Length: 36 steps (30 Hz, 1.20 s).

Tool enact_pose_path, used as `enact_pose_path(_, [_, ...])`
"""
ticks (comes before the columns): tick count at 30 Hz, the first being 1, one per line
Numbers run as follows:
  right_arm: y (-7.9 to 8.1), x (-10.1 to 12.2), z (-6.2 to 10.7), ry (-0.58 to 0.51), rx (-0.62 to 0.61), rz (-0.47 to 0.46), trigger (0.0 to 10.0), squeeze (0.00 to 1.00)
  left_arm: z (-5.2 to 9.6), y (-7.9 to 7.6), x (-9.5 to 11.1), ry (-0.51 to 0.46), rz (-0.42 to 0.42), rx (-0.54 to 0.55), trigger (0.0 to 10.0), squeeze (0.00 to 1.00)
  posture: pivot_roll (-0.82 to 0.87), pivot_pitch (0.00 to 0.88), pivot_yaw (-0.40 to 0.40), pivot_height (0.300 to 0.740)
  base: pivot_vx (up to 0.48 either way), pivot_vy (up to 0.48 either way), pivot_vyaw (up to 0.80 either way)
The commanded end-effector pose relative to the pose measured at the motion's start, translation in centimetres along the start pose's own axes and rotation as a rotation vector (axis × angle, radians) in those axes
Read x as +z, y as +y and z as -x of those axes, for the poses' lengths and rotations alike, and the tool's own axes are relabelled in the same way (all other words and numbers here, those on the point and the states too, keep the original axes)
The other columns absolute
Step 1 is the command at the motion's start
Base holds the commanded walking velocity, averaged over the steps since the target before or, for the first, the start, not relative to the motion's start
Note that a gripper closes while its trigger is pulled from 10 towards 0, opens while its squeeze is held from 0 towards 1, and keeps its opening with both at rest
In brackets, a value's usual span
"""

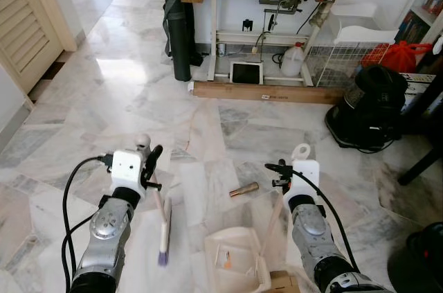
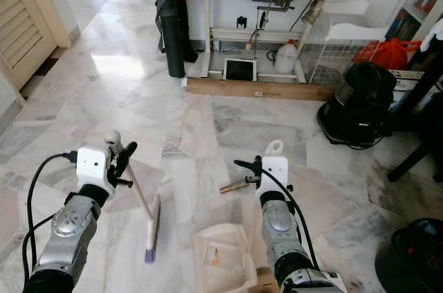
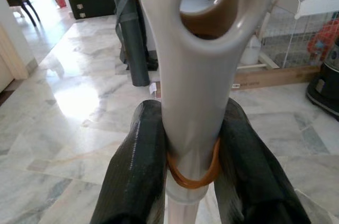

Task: Sweep floor

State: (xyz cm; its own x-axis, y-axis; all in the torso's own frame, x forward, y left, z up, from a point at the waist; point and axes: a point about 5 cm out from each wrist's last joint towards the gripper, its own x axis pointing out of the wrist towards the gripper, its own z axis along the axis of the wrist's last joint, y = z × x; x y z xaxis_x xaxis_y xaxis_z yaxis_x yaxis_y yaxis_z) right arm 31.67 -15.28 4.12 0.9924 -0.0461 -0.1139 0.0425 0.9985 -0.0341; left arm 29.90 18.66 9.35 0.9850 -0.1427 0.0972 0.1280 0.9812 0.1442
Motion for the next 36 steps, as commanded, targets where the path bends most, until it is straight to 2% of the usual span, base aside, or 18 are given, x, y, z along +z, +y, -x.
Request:
enact_pose_path(1, [-0.5,1.2,-0.2,-0.077,-0.025,-0.014,10.0,0.0,-0.4,-0.5,0.9,-0.053,-0.046,-0.025,10.0,0.0,0.12,0.0,-0.029,0.74,0.0,0.0,0.0])
enact_pose_path(13, [-2.0,2.2,0.0,-0.161,-0.088,-0.027,10.0,0.0,-0.6,-1.3,1.2,-0.084,-0.027,-0.003,10.0,0.0,0.11,0.0,-0.03,0.74,0.0,0.0,0.0])
enact_pose_path(19, [-2.5,2.1,0.7,-0.18,-0.118,-0.044,10.0,0.0,-0.2,-1.2,1.4,-0.115,-0.035,0.032,10.0,0.0,0.12,0.0,-0.036,0.74,0.0,0.0,0.0])
enact_pose_path(25, [-3.2,3.1,1.1,-0.238,-0.142,-0.062,10.0,0.0,0.5,-1.1,1.6,-0.13,-0.019,0.054,10.0,0.0,0.11,0.0,-0.032,0.74,0.0,0.0,0.0])
enact_pose_path(36, [-2.7,3.0,1.8,-0.236,-0.14,-0.073,10.0,0.0,0.8,-1.3,1.7,-0.133,-0.022,0.049,10.0,0.0,0.1,0.0,-0.017,0.74,0.0,0.0,0.0])
